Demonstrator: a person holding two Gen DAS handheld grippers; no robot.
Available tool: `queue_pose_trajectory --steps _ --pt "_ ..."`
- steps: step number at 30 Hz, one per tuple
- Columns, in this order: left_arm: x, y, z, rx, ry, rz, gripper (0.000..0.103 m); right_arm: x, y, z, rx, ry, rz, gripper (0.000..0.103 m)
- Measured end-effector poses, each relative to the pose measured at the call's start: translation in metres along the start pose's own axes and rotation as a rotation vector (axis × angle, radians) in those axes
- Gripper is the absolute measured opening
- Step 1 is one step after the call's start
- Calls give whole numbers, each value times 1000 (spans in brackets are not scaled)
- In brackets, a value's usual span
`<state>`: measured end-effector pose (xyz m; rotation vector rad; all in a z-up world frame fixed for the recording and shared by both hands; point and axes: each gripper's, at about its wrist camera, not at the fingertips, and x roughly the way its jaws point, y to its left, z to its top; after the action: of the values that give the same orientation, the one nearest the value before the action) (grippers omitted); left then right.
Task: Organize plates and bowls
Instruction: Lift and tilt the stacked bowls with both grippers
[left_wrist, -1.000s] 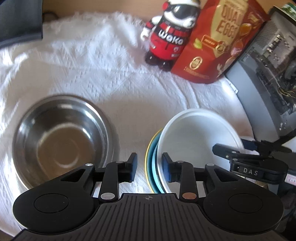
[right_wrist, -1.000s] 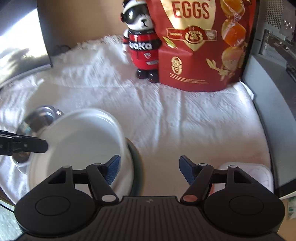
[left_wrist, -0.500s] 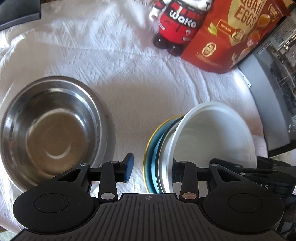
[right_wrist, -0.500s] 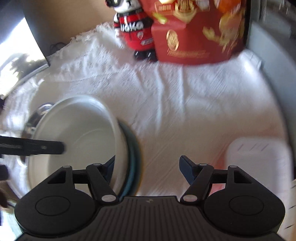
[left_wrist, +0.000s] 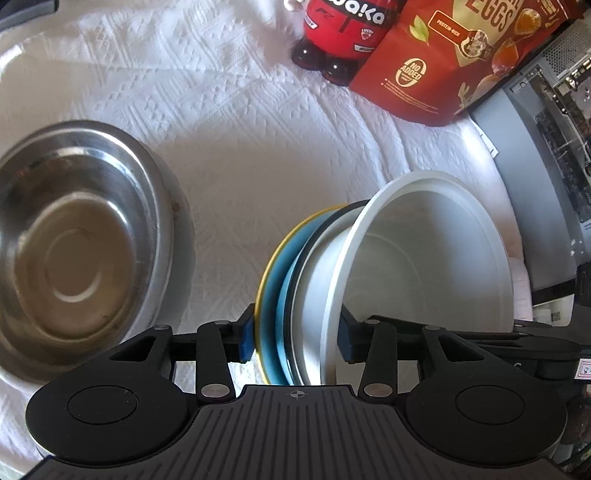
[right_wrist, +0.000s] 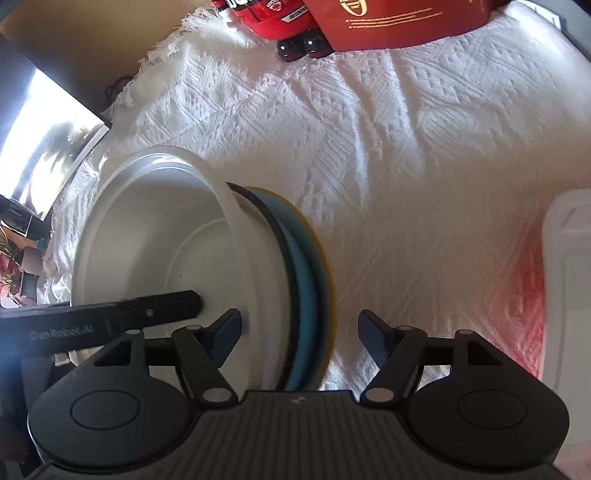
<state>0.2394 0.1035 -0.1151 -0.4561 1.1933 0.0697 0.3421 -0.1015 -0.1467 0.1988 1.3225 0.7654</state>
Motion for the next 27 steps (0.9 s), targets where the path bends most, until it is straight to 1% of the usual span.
queue_pose_trajectory --steps 3,6,8,12,14,19,23,27 --pt "1 1 0 -14 -6 -9 48 0 3 3 2 3 25 71" --pt "2 2 -3 -22 -18 -19 48 0 0 4 25 28 103 72" --pt "1 4 -5 -25 -27 -33 48 0 1 4 23 28 103 72" --pt "-1 13 -7 -80 -12 -77 48 0 3 4 17 31 107 74" --pt "-2 15 -8 -92 6 -70 48 0 7 6 8 36 103 75" --pt "-12 22 -18 -96 41 -15 48 6 18 7 0 68 120 75" --pt "-20 37 -24 -128 49 -20 48 16 32 -2 -42 119 140 75" --pt "-21 37 -24 -123 41 -25 47 19 39 -5 -79 132 135 75"
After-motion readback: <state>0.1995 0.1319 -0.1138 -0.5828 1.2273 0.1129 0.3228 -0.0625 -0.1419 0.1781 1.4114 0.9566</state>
